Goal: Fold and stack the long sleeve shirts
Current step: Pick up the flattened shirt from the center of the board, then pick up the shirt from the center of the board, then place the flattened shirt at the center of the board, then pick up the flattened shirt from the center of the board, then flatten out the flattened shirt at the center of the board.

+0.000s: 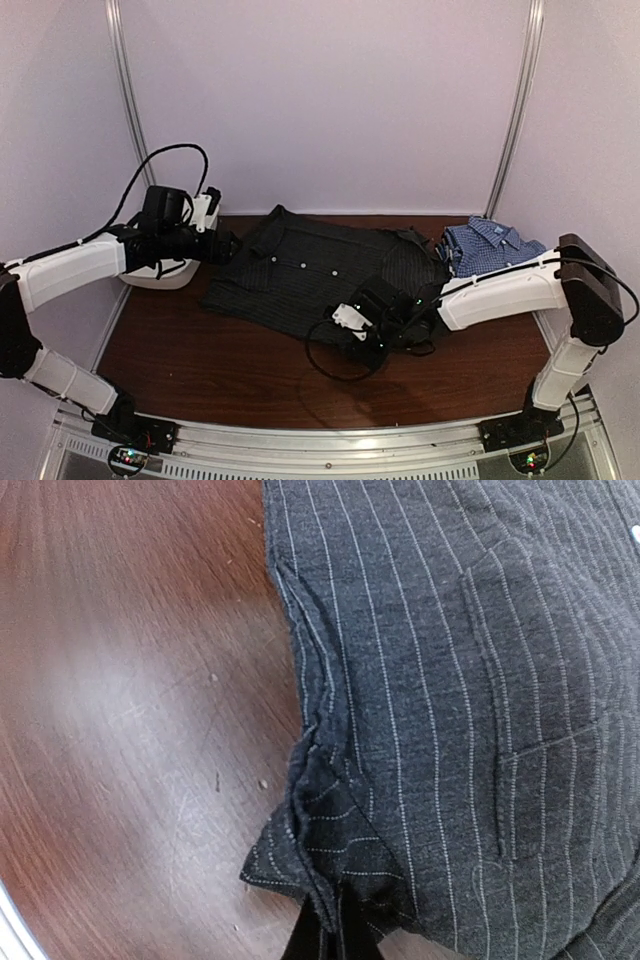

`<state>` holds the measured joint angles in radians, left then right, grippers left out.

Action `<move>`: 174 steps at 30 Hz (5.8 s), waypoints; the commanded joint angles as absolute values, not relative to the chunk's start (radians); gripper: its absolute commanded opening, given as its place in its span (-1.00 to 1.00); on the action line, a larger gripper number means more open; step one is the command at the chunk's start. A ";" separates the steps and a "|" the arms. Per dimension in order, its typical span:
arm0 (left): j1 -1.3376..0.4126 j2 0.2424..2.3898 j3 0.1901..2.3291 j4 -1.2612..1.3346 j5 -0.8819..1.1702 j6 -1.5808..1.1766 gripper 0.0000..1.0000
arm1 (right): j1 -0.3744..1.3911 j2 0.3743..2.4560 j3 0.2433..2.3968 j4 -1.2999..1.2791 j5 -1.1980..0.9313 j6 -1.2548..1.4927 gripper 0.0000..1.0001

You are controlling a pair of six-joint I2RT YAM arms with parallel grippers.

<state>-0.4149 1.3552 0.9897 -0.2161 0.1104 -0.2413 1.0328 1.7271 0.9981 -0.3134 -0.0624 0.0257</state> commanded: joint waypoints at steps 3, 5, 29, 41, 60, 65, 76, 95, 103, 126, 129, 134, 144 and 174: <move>-0.600 1.332 0.885 -0.113 0.016 -0.017 0.88 | 1.031 1.461 1.019 -0.541 0.074 0.154 -1.00; -0.635 1.326 0.865 -0.126 0.015 0.039 0.89 | 1.014 1.389 1.025 -0.623 0.101 0.213 -1.00; -0.997 1.403 0.785 -0.224 0.133 0.186 0.86 | 0.710 1.221 0.992 -0.731 0.106 0.311 -1.00; -1.110 1.510 0.730 -0.212 -0.121 -0.043 0.26 | 0.654 1.248 1.016 -0.709 0.063 0.272 -1.00; -1.055 1.348 0.781 -0.285 -0.209 -0.104 -1.00 | 0.630 1.160 1.124 -0.716 -0.029 0.206 -1.00; -0.942 1.137 0.948 -0.368 -0.335 -0.121 -1.00 | 0.632 1.153 1.354 -0.777 -0.026 0.166 -1.00; -0.868 1.218 1.286 -0.460 -0.489 -0.040 -1.00 | 0.685 1.243 1.540 -0.854 0.042 0.189 -1.00; -0.700 1.333 1.033 -0.386 -0.495 -0.077 -1.00 | 0.922 1.406 1.116 -0.529 -0.044 0.294 0.38; -0.671 1.359 1.023 -0.386 -0.468 -0.077 -1.00 | 0.847 1.267 0.939 -0.535 0.024 0.343 0.58; -0.665 1.338 1.023 -0.385 -0.425 -0.076 -1.00 | 0.815 1.427 0.865 -0.436 -0.083 0.267 -0.40; -0.664 1.326 1.022 -0.387 -0.440 -0.074 -1.00 | 0.812 1.372 0.896 -0.495 -0.040 0.272 -1.00; -0.657 1.289 1.033 -0.396 -0.445 -0.072 -1.00 | 0.803 1.217 0.999 -0.663 0.117 0.286 -1.00; -0.623 1.189 1.283 -0.392 -0.313 -0.036 -1.00 | 0.780 1.174 1.550 -0.869 0.405 0.165 -1.00; -0.623 0.814 1.767 -0.538 0.331 -0.339 -1.00 | 0.782 0.877 1.893 -0.826 -0.515 0.359 -1.00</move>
<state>-0.6376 0.8669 1.7027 -0.6083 0.3599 -0.2562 0.7902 0.9314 1.8553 -0.8890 -0.4747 0.2626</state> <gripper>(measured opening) 0.010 0.012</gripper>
